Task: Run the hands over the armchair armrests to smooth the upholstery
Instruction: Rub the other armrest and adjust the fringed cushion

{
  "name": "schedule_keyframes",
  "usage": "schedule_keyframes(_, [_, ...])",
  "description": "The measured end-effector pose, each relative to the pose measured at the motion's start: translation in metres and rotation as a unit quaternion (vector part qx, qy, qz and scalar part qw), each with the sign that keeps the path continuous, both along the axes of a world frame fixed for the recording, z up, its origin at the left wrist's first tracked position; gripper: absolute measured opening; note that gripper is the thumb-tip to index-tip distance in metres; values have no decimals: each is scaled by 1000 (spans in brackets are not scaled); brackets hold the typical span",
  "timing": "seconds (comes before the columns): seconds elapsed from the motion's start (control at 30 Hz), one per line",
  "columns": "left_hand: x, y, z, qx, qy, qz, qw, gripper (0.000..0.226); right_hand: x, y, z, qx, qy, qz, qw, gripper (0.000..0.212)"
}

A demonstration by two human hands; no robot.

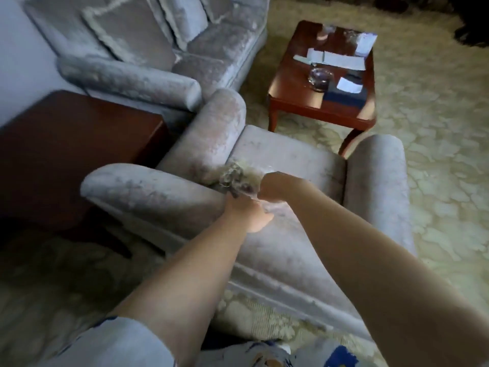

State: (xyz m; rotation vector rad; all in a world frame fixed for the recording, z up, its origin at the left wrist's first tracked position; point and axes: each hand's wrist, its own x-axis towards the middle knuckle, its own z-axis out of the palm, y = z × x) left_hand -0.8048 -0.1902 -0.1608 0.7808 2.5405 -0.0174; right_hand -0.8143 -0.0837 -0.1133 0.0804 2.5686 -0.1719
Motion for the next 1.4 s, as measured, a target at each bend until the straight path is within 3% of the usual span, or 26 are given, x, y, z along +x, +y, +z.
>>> schedule_keyframes(0.1, [-39,-73,12,-51,40,52,997,77,-46,-75,11,-25,36,34,998,27])
schedule_keyframes(0.3, [-107,-197,21,-34,69,205,976,82,-114,-184,13,-38,83,27,995,34])
schedule_keyframes(0.5, [-140,-239,12,8,62,394,917,84,-145,-241,-15,-100,54,-10,993,30])
schedule_keyframes(0.63, [-157,-237,4,22,64,482,874,78,-176,-262,-32,-164,49,51,984,33])
schedule_keyframes(0.73, [-168,-235,-7,3,57,511,858,79,-203,-267,-41,-236,-19,80,968,34])
schedule_keyframes(0.83, [-174,-235,-13,-19,60,535,842,70,-227,-270,-56,-211,-44,207,954,34])
schedule_keyframes(0.93, [-174,-239,-11,-10,78,532,843,56,-231,-271,-67,-224,-39,257,939,34])
schedule_keyframes(1.03, [-170,-242,-8,-25,79,498,863,50,-221,-268,-72,-260,7,251,932,32])
schedule_keyframes(1.13, [-160,-244,-7,-22,83,481,873,43,-208,-270,-70,-256,-22,211,943,19])
schedule_keyframes(1.4, [-107,-265,-7,-18,78,493,867,35,-162,-292,-69,-216,-36,252,943,23])
